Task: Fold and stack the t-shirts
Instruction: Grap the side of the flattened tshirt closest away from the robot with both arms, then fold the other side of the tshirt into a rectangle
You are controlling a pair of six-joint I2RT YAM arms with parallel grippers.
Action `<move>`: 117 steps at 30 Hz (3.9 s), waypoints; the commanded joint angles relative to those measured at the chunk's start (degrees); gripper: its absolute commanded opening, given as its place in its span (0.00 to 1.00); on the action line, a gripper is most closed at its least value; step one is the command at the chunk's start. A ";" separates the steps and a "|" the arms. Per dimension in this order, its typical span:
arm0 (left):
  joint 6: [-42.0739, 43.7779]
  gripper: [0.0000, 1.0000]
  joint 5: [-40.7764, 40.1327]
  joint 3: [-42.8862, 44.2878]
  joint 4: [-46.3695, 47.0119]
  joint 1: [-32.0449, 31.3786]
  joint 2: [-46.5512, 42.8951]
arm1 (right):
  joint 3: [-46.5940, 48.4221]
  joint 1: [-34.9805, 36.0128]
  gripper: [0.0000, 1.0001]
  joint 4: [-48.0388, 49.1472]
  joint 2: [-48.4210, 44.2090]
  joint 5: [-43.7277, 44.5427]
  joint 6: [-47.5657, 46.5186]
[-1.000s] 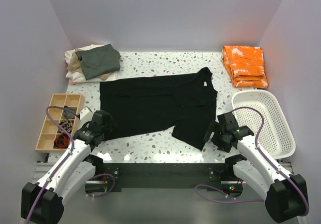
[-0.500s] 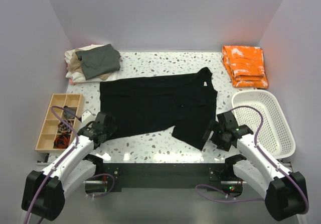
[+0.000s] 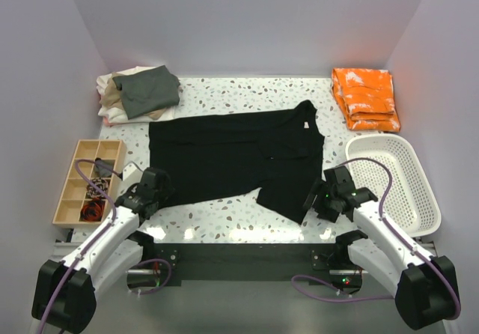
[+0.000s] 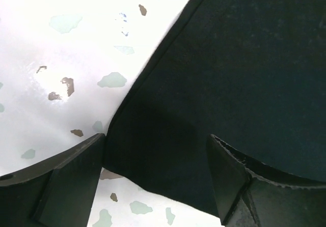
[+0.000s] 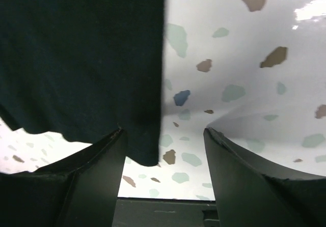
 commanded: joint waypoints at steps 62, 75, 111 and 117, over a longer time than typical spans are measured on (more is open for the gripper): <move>9.77 0.01 3.52 11.47 4.59 5.89 4.74 | 36.47 1.46 0.00 9.28 24.94 8.55 -12.69; 12.32 0.03 5.18 11.91 11.88 8.36 11.60 | 46.40 0.23 0.00 10.15 37.34 6.36 -15.15; 25.33 1.00 14.30 24.30 21.47 17.32 23.65 | 56.09 -6.55 0.65 12.01 45.52 -8.58 -20.16; 25.85 0.99 24.14 21.49 23.75 17.32 21.54 | 51.43 -2.15 0.63 9.81 42.71 -11.31 -18.41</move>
